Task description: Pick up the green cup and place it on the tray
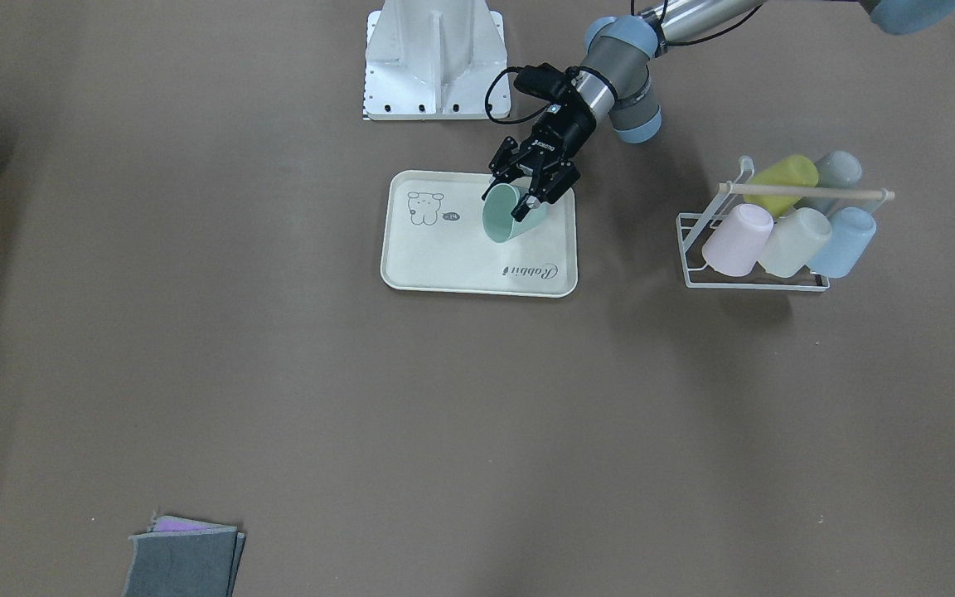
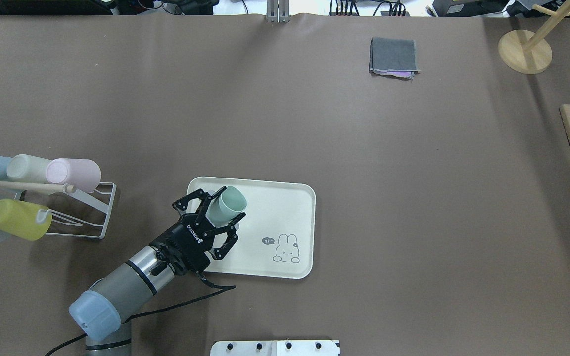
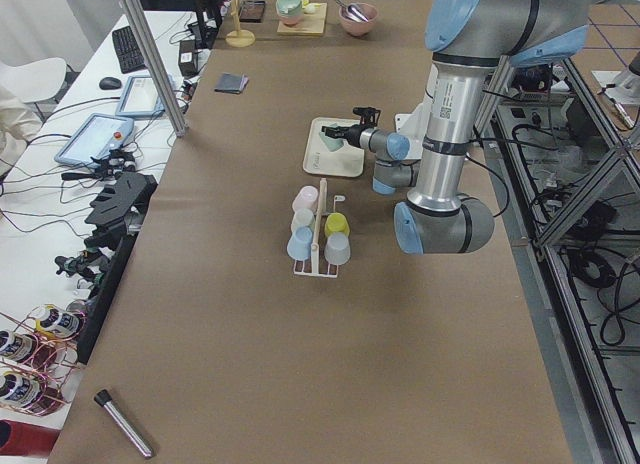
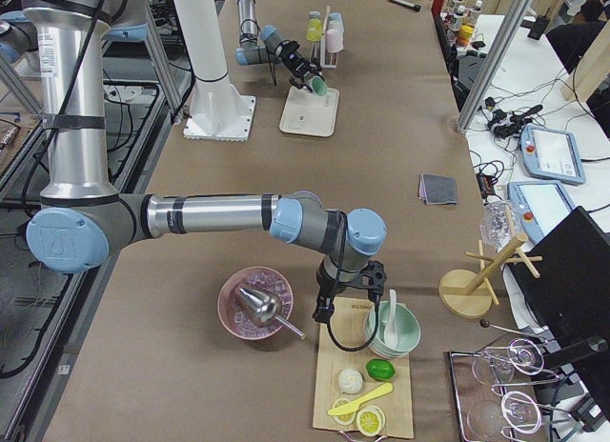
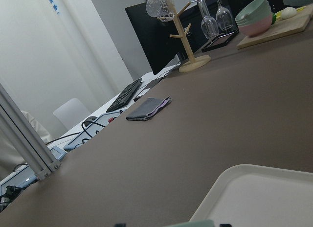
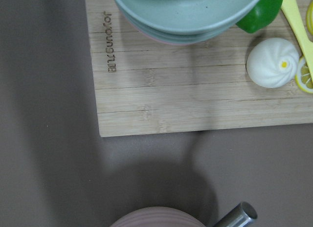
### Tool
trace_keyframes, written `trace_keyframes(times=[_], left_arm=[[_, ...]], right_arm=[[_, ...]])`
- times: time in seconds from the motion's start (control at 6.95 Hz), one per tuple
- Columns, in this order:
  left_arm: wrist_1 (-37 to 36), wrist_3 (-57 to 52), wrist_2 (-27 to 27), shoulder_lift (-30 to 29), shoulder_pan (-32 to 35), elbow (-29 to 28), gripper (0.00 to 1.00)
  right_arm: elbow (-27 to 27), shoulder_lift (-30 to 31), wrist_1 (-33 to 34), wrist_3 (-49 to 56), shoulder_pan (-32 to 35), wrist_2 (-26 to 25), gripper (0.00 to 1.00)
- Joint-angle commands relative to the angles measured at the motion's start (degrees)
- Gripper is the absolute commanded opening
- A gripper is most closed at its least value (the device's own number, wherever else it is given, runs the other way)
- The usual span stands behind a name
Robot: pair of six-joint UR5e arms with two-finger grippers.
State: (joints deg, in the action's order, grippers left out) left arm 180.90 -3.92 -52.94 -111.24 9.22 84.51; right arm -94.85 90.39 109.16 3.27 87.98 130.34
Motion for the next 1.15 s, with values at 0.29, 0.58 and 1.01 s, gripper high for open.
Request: trace_keyframes(times=[0.29, 0.58, 1.01], left_arm=[[0.9, 2.9, -0.1, -2.1, 0.7, -2.9, 0.65], [4.7, 4.9, 0.0, -2.1, 0.9, -3.7, 0.65], [12.4, 6.7, -0.1, -2.1, 0.9, -9.0, 0.65]], right_arm=[[-0.1, 0.0, 0.0, 0.0, 0.0, 0.0, 1.0], [-0.2, 0.1, 0.0, 0.0, 0.0, 0.1, 1.0], [-0.3, 0.1, 0.0, 0.0, 0.0, 0.1, 1.0]])
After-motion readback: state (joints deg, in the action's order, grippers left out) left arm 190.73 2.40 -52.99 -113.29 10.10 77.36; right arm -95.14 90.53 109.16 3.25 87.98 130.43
